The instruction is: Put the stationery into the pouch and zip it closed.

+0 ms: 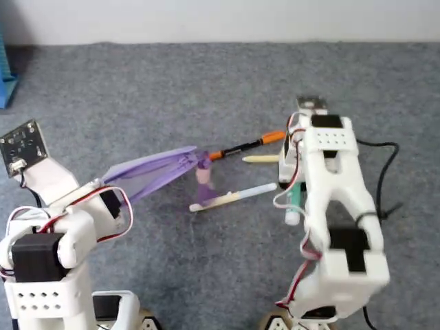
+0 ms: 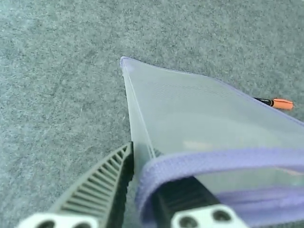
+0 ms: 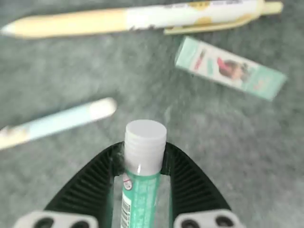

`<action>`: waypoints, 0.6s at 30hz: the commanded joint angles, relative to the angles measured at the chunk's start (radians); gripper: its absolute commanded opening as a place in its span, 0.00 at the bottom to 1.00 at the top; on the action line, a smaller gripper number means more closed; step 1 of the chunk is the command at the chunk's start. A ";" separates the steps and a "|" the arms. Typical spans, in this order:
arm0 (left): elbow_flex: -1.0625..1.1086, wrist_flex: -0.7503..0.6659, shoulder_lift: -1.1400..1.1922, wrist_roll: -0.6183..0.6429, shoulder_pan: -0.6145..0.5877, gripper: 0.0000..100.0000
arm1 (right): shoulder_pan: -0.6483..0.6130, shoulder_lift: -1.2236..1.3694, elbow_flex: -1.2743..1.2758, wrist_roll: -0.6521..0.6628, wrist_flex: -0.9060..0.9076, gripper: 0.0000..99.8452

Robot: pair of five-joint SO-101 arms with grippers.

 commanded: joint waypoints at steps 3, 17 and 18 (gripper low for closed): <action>-0.012 0.005 -0.005 0.009 0.003 0.01 | -0.048 -0.311 -0.005 0.031 0.185 0.01; -0.015 0.003 0.006 0.011 0.005 0.01 | -0.461 -0.903 -0.008 -0.066 0.272 0.01; -0.016 0.002 0.006 0.011 0.005 0.01 | -0.507 -0.932 -0.008 -0.075 0.229 0.01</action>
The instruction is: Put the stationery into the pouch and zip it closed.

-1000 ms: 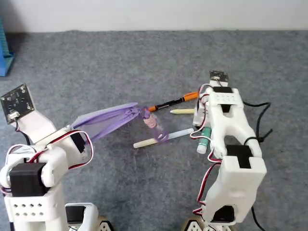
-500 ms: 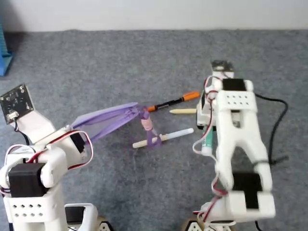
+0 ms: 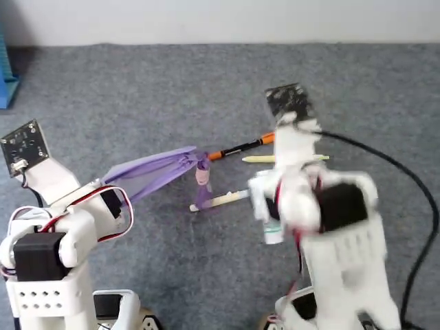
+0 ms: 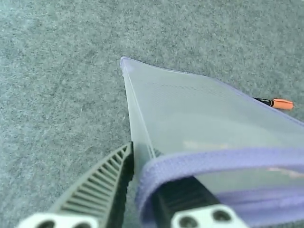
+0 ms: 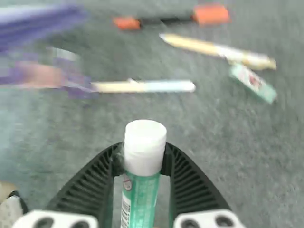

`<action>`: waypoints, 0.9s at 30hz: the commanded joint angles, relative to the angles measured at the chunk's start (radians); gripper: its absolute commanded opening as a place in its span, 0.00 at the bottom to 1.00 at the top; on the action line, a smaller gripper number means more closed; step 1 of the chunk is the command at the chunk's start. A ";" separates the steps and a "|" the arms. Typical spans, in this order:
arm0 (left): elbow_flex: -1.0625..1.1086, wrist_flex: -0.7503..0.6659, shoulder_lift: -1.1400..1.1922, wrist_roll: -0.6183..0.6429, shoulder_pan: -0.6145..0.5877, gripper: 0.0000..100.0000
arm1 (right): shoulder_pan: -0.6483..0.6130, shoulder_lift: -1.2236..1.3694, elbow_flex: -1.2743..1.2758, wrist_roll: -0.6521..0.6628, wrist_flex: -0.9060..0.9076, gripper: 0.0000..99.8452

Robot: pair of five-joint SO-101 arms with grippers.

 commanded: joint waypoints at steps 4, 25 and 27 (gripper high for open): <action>-0.016 -0.002 0.008 0.011 0.005 0.01 | -0.251 -0.211 0.040 -0.074 -0.277 0.01; -0.012 -0.002 0.008 0.011 0.005 0.01 | -0.535 -0.259 0.420 0.103 -1.254 0.01; -0.012 0.000 0.008 0.011 0.003 0.01 | -0.535 -0.231 0.454 0.103 -1.339 0.01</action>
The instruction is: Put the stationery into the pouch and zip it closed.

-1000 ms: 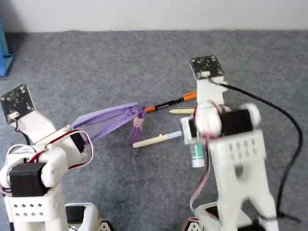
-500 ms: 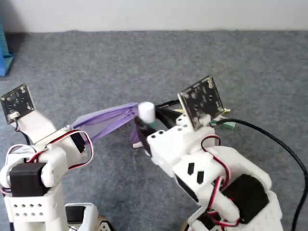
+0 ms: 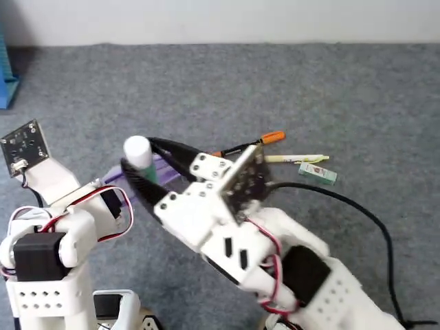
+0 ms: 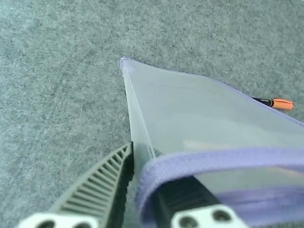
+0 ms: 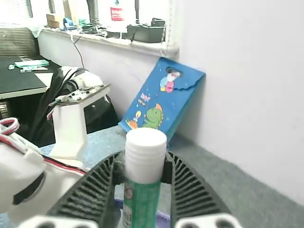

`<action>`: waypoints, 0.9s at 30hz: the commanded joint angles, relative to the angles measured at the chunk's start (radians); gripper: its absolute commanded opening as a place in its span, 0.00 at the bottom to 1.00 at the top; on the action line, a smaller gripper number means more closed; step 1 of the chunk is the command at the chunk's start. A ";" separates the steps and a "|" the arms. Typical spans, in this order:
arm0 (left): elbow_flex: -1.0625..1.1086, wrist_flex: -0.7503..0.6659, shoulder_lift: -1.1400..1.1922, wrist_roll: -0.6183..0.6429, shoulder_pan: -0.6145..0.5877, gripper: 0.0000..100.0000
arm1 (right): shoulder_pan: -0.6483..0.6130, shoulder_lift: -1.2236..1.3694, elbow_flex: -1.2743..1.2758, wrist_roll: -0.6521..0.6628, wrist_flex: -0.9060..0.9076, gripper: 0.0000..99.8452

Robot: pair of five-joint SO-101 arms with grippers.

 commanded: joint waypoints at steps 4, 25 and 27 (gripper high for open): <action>-0.012 0.002 0.006 0.011 -0.002 0.01 | -0.004 0.077 0.060 0.023 -0.228 0.01; -0.012 -0.002 0.006 0.011 -0.003 0.01 | -0.002 -0.117 0.275 0.152 -0.124 0.20; -0.012 -0.002 0.006 0.011 -0.003 0.01 | 0.001 -0.166 0.275 0.152 -0.088 0.18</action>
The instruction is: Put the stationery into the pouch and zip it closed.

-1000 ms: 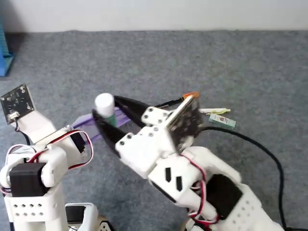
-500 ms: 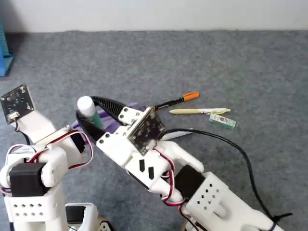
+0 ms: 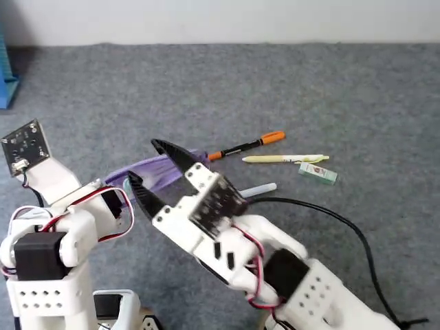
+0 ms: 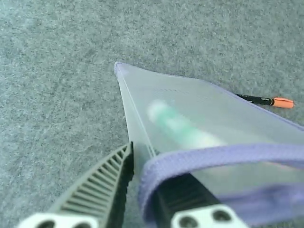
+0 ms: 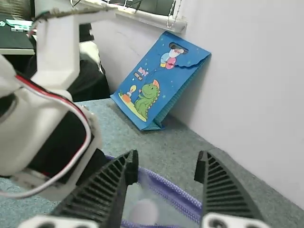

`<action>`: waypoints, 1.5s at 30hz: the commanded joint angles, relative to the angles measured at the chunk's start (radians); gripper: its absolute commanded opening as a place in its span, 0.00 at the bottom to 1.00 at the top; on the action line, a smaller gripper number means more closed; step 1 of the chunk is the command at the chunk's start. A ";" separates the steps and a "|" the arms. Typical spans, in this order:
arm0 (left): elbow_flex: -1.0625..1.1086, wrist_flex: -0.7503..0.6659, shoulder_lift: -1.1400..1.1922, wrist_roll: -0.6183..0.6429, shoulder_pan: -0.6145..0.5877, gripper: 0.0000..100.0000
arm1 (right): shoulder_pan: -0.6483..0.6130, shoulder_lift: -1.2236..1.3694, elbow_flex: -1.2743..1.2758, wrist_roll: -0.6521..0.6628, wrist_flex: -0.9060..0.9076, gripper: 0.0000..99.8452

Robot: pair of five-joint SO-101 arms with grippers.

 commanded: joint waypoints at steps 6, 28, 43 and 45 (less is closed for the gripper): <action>-0.012 -0.002 0.005 0.011 -0.005 0.01 | 0.194 -0.186 -0.020 -0.060 0.255 0.14; 0.038 -0.003 0.003 0.011 -0.005 0.01 | 0.958 0.407 -0.100 -0.031 0.713 0.14; 0.038 -0.003 0.003 0.011 -0.005 0.01 | 0.776 1.225 -0.922 -0.624 1.175 0.14; 0.038 -0.003 0.003 0.011 -0.005 0.01 | 0.760 1.323 -1.031 -0.700 1.207 0.14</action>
